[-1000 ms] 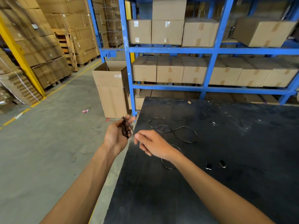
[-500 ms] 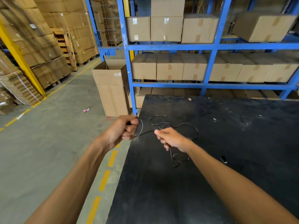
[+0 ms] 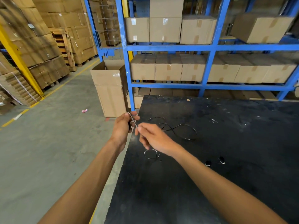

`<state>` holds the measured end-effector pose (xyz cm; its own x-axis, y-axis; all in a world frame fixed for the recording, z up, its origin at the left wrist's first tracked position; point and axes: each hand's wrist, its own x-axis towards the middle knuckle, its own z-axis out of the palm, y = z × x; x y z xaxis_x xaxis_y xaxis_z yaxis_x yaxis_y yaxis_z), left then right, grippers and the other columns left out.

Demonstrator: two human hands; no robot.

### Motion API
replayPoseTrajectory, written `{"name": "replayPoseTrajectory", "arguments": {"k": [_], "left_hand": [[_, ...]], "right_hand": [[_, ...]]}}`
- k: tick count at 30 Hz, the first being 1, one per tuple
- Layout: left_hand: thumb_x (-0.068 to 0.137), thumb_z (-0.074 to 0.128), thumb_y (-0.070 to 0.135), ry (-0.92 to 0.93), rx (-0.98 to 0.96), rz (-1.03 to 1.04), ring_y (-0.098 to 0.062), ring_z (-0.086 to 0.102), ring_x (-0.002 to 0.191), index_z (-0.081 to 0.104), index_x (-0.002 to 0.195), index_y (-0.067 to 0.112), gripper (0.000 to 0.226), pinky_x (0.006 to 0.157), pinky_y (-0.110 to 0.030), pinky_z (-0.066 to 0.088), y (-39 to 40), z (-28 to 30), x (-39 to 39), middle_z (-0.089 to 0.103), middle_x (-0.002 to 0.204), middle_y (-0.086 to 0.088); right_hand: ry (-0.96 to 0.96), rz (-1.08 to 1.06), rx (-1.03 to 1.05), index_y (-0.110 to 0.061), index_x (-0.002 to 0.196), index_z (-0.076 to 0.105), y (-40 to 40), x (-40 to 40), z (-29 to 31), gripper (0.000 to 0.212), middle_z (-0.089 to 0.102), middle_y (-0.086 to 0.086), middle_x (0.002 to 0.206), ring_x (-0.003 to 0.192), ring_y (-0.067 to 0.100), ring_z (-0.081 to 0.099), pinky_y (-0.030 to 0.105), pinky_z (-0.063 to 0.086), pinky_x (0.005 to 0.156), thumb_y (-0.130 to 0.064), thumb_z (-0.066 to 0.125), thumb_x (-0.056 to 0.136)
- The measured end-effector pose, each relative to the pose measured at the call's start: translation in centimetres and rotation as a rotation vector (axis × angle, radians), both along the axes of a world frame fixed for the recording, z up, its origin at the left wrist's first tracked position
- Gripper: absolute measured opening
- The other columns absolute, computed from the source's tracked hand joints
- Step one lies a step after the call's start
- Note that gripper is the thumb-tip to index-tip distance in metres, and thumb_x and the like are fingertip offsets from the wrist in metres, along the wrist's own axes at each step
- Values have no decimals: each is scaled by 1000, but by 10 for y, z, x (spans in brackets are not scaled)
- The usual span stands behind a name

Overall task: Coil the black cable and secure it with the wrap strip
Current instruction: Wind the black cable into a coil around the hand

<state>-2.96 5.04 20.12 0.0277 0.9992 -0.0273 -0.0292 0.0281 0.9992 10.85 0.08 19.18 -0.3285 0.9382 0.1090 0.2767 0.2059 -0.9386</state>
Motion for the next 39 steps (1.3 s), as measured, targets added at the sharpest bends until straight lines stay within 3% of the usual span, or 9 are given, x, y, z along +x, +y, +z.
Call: {"name": "replayPoseTrajectory", "arguments": {"k": [3,8,12,18,21,24,27,31,39], "left_hand": [[103,27,18,-394,-157,-58,-8,49,58,58,89,18,34,55,-23,30,8,17,-1,70,71,6],[90,34,8,-706,-291,-270,-12,32,42,50,72,16,25,53,-23,33,5,52,-16,29,46,7],[81,39,11,-436,-219,-435,-11,9,47,47,69,18,16,46,-23,14,-3,65,-30,13,57,7],[103,28,41,-56,-262,-595,-10,10,46,43,67,21,44,42,-21,10,-15,25,-25,22,50,10],[104,33,37,317,-83,-557,-7,22,43,44,67,21,42,40,-17,19,-20,4,-18,34,46,12],[104,33,36,414,49,-315,-6,30,43,49,70,17,42,44,-19,25,-19,-6,-9,38,45,12],[105,29,27,158,69,-100,-1,30,39,52,74,15,41,43,-17,26,-10,-2,-2,41,44,13],[95,27,14,-471,-147,-201,-7,34,40,48,78,14,27,42,-21,25,2,23,-5,52,57,3],[104,24,26,-546,-178,-283,-16,47,55,42,70,18,39,58,-26,43,9,65,-14,45,58,2]], "right_hand": [[-49,104,-43,-6,91,55,-11,-8,-28,33,52,2,54,46,18,50,29,45,58,-23,34,108],[-81,140,-160,-12,83,55,-11,7,-69,38,50,13,60,47,21,56,26,46,59,-32,34,107],[-152,-4,-296,-19,68,51,5,36,-82,45,40,-2,55,40,15,49,27,45,52,-47,41,102],[29,-151,-376,-15,79,54,42,71,-22,34,32,-6,54,43,12,30,27,41,49,-41,52,100],[81,-102,-350,-14,85,61,45,68,28,29,39,-6,54,43,11,35,27,41,50,-35,51,102],[69,-39,-274,-12,90,65,34,48,60,34,42,-6,55,43,10,34,22,40,45,-32,43,105],[9,24,-193,-12,89,63,14,22,61,35,44,-7,54,40,10,33,20,37,41,-29,38,107],[31,-37,-108,-10,87,56,-8,0,33,34,43,-1,57,38,11,35,21,33,41,-25,34,108],[-90,173,-214,-12,80,55,-18,0,-42,41,52,3,58,50,20,52,32,45,63,-34,35,107]]}}
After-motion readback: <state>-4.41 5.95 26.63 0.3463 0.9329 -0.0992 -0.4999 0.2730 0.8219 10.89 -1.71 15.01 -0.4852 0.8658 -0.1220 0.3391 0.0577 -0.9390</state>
